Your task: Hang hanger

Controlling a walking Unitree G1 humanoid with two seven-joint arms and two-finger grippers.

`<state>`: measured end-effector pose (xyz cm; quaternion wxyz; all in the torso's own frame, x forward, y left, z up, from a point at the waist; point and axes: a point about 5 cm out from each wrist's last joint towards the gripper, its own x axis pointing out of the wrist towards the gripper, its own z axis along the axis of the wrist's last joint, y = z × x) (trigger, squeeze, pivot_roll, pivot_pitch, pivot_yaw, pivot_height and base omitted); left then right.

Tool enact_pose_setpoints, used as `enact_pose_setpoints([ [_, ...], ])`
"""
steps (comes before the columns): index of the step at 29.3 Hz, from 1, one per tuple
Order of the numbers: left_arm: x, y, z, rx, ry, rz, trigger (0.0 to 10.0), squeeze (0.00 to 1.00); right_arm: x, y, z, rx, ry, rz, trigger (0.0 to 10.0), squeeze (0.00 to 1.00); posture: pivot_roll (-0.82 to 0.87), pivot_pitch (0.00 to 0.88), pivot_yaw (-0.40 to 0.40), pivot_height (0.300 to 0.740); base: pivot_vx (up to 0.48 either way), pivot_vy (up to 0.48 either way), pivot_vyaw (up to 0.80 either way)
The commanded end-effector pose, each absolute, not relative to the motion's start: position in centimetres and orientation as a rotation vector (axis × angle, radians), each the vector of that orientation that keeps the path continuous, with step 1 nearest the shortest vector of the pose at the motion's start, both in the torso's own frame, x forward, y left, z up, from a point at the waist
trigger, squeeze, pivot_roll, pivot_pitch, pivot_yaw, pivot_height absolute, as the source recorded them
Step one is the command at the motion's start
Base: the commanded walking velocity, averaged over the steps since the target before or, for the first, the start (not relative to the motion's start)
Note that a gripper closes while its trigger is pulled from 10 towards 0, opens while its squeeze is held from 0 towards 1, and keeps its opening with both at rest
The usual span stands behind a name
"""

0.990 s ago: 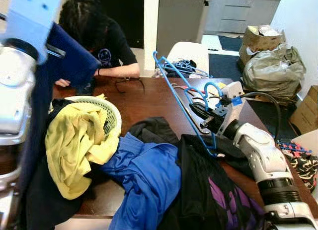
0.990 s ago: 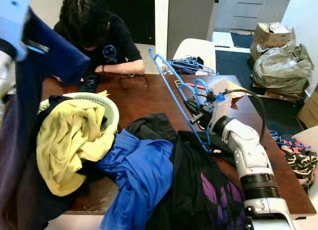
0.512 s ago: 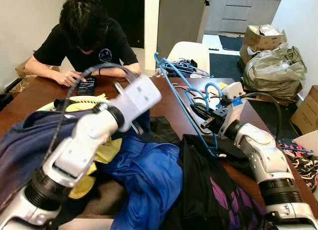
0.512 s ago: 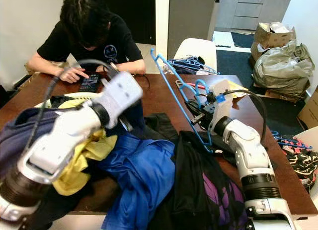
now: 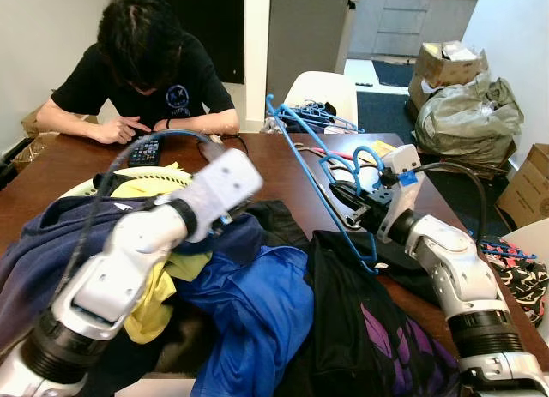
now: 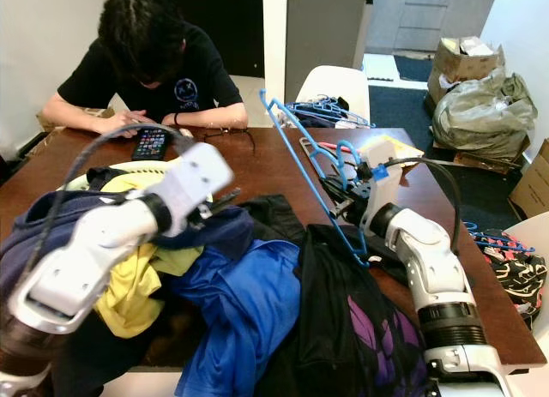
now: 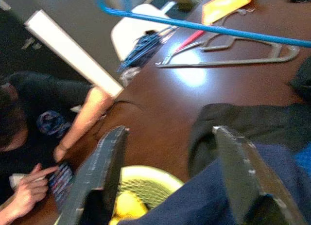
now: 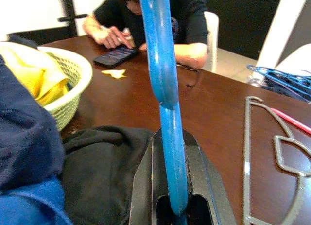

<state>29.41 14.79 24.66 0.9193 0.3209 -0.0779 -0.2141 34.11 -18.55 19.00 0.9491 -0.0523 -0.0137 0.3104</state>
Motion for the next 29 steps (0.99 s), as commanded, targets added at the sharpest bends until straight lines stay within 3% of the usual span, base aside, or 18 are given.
enact_pose_setpoints([
  [1, 29.3, 16.9, 25.3, 0.672, -0.147, -0.337, 10.0, 1.00, 34.0, -18.5, 18.9, -0.121, -0.021, 0.638, 10.0, 0.00, 0.05, 0.000, -0.009, 0.740, 0.000, 0.000, 0.00],
  [2, 28.8, 19.0, 25.9, 0.679, -0.141, -0.228, 10.0, 1.00, 34.0, -18.5, 18.8, -0.121, -0.017, 0.641, 10.0, 0.00, 0.05, 0.000, -0.009, 0.740, 0.000, 0.000, 0.00],
  [4, 28.8, 19.0, 25.9, 0.679, -0.141, -0.228, 10.0, 1.00, 34.0, -18.5, 18.8, -0.121, -0.017, 0.641, 10.0, 0.00, 0.05, 0.000, -0.009, 0.740, 0.000, 0.000, 0.00],
  [5, 28.0, 21.0, 26.6, 0.669, -0.139, -0.100, 10.0, 1.00, 34.1, -18.5, 18.7, -0.125, -0.013, 0.645, 10.0, 0.00, 0.06, 0.000, -0.020, 0.740, 0.000, 0.000, 0.00],
  [7, 28.0, 21.0, 26.6, 0.669, -0.139, -0.100, 10.0, 1.00, 34.1, -18.5, 18.7, -0.125, -0.013, 0.645, 10.0, 0.00, 0.06, 0.000, -0.020, 0.740, 0.000, 0.000, 0.00],
  [8, 26.4, 22.8, 26.9, 0.663, -0.135, 0.030, 10.0, 1.00, 34.4, -18.5, 18.8, -0.126, -0.012, 0.650, 10.0, 0.00, 0.09, 0.000, -0.035, 0.740, 0.000, 0.000, 0.00],
  [9, 26.4, 22.8, 26.9, 0.663, -0.135, 0.030, 10.0, 1.00, 34.4, -18.5, 18.8, -0.126, -0.012, 0.650, 10.0, 0.00, 0.09, 0.000, -0.035, 0.740, 0.000, 0.000, 0.00],
  [10, 24.8, 24.7, 26.6, 0.655, -0.107, 0.179, 10.0, 0.17, 34.7, -18.5, 19.0, -0.129, -0.014, 0.653, 10.0, 0.00, 0.11, 0.000, -0.043, 0.740, 0.000, 0.000, 0.00],
  [11, 23.2, 26.4, 26.0, 0.641, -0.064, 0.321, 10.0, 0.17, 35.0, -18.4, 19.1, -0.132, -0.016, 0.655, 10.0, 0.00, 0.12, 0.000, -0.047, 0.740, 0.000, 0.000, 0.00],
  [13, 23.2, 26.4, 26.0, 0.641, -0.064, 0.321, 10.0, 0.17, 35.0, -18.4, 19.1, -0.132, -0.016, 0.655, 10.0, 0.00, 0.12, 0.000, -0.047, 0.740, 0.000, 0.000, 0.00],
  [14, 21.9, 28.0, 24.6, 0.605, -0.003, 0.440, 10.0, 0.00, 35.1, -18.4, 19.2, -0.133, -0.017, 0.657, 10.0, 0.00, 0.12, 0.000, -0.053, 0.740, 0.000, 0.000, 0.00],
  [16, 21.9, 28.0, 24.6, 0.605, -0.003, 0.440, 10.0, 0.00, 35.1, -18.4, 19.2, -0.133, -0.017, 0.657, 10.0, 0.00, 0.12, 0.000, -0.053, 0.740, 0.000, 0.000, 0.00],
  [20, 21.0, 31.5, 21.0, 0.450, 0.120, 0.616, 10.0, 0.00, 35.3, -18.3, 19.4, -0.135, -0.020, 0.659, 10.0, 0.00, 0.12, 0.000, -0.057, 0.740, 0.000, 0.000, 0.00],
  [27, 21.9, 32.7, 20.7, 0.414, 0.115, 0.630, 10.0, 0.00, 35.2, -18.5, 19.4, -0.135, -0.024, 0.653, 10.0, 0.00, 0.11, 0.000, -0.052, 0.740, 0.000, 0.000, 0.00],
  [29, 23.5, 33.2, 20.9, 0.341, 0.067, 0.571, 10.0, 0.00, 35.1, -18.8, 19.5, -0.137, -0.025, 0.641, 10.0, 0.00, 0.09, 0.000, -0.046, 0.740, 0.000, 0.000, 0.00],
])
